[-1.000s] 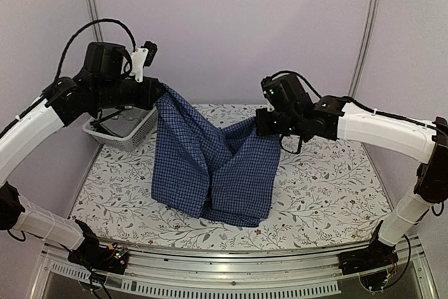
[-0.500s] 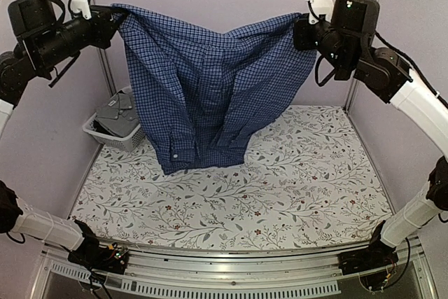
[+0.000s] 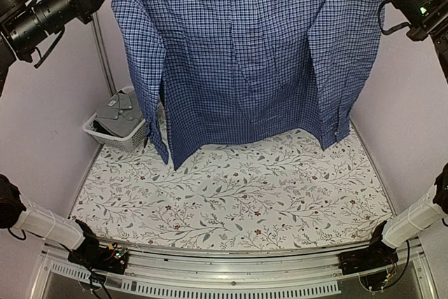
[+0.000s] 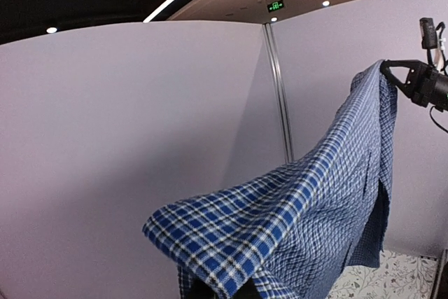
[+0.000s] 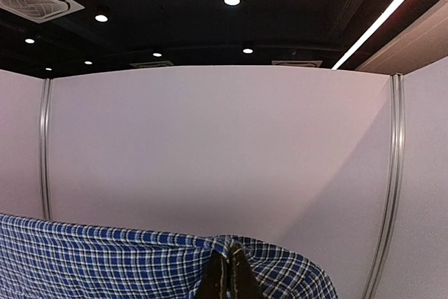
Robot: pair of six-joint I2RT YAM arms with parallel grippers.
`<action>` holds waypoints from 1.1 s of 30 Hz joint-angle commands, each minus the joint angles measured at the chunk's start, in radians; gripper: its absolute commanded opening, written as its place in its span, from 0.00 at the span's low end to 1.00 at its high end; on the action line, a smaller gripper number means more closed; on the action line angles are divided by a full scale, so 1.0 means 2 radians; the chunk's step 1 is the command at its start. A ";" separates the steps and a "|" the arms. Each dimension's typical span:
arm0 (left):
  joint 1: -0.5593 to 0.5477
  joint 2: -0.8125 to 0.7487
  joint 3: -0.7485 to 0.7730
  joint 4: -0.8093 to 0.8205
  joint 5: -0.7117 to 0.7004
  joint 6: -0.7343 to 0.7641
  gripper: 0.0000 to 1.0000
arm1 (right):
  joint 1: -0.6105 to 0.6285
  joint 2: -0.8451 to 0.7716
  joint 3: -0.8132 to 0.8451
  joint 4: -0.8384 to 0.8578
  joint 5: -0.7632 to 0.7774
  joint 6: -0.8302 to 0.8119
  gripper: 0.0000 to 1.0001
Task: Fold and stack the long sleeve shirts
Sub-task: Flatten out the crumpled shirt at the center of the board, then smooth out the flattened shirt at the center of the board.
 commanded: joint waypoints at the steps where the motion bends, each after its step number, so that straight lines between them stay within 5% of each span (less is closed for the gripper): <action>1: 0.006 0.034 0.037 -0.007 -0.036 -0.009 0.00 | -0.012 0.035 0.035 0.014 0.057 -0.063 0.00; 4: 0.025 0.069 0.026 -0.028 -0.038 -0.032 0.00 | -0.057 0.060 0.037 -0.059 0.034 -0.029 0.00; 8: 0.086 0.119 -0.059 -0.033 0.050 -0.084 0.00 | -0.181 0.100 -0.009 -0.181 -0.113 0.134 0.00; 12: 0.129 0.176 -0.206 0.031 0.099 -0.111 0.00 | -0.271 0.121 -0.169 -0.142 -0.215 0.202 0.00; 16: 0.147 0.260 -0.247 0.067 0.100 -0.123 0.00 | -0.340 0.168 -0.263 -0.101 -0.281 0.265 0.22; 17: 0.146 0.279 -0.243 0.066 0.094 -0.127 0.00 | -0.347 0.183 -0.268 -0.104 -0.282 0.272 0.36; 19: 0.146 0.310 -0.230 0.057 0.082 -0.137 0.22 | -0.350 0.206 -0.267 -0.123 -0.274 0.284 0.57; 21: 0.146 0.332 -0.215 0.038 0.065 -0.154 0.50 | -0.349 0.214 -0.277 -0.136 -0.279 0.292 0.69; 22: 0.145 0.336 -0.215 0.035 0.062 -0.160 0.55 | -0.348 0.211 -0.286 -0.137 -0.279 0.294 0.71; 26: 0.128 0.325 -0.236 0.039 0.033 -0.171 0.62 | -0.324 0.177 -0.348 -0.120 -0.296 0.306 0.75; 33: 0.091 0.280 -0.308 0.070 0.062 -0.216 0.57 | -0.290 0.142 -0.470 -0.055 -0.363 0.361 0.70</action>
